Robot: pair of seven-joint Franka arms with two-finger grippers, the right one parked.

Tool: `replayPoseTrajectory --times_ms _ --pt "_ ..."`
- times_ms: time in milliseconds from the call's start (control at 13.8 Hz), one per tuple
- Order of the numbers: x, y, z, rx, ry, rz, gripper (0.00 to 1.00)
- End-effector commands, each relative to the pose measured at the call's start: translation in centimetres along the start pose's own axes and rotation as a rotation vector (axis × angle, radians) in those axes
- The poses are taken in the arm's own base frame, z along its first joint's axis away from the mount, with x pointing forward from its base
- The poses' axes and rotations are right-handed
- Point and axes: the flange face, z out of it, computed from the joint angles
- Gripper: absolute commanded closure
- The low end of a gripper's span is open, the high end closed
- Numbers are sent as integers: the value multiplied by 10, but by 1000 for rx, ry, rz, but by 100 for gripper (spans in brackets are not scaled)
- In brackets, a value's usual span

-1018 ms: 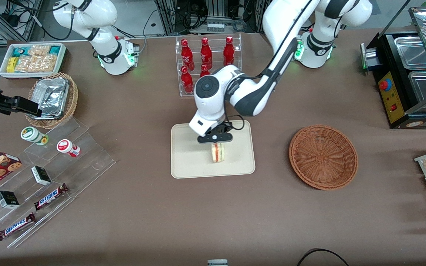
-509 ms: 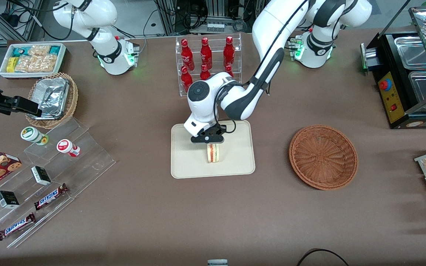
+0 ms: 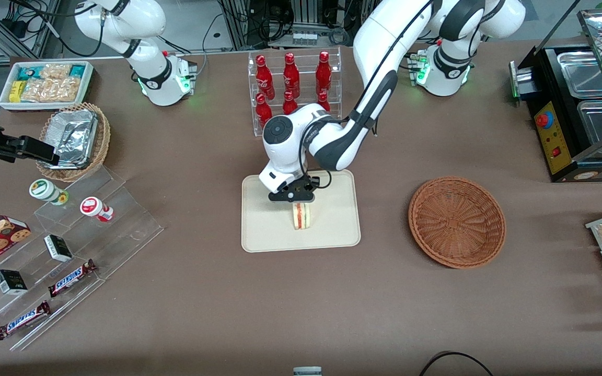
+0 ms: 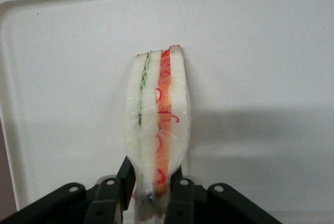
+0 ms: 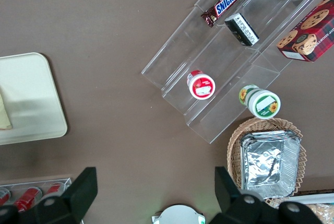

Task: Place sandwich from basket to tray
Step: 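Lower the sandwich onto the white tray with the left gripper, then open the left gripper and raise it away from the sandwich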

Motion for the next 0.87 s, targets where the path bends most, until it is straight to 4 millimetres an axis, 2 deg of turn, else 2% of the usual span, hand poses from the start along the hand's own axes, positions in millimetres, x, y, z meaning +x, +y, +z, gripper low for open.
replayPoseTrajectory --times_ms 0,145,291,509,582,655,800 --pt "8 3 -17 -8 36 -17 0" --pt "24 -8 -55 -34 72 -49 0" --pt "37 -34 -112 -33 84 -118 0" --pt "63 -101 -199 -39 94 -208 0" --pt "71 -130 -225 -38 95 -242 0" --pt "78 -157 -244 -32 91 -275 0" --pt "85 -206 -270 1 61 -320 0"
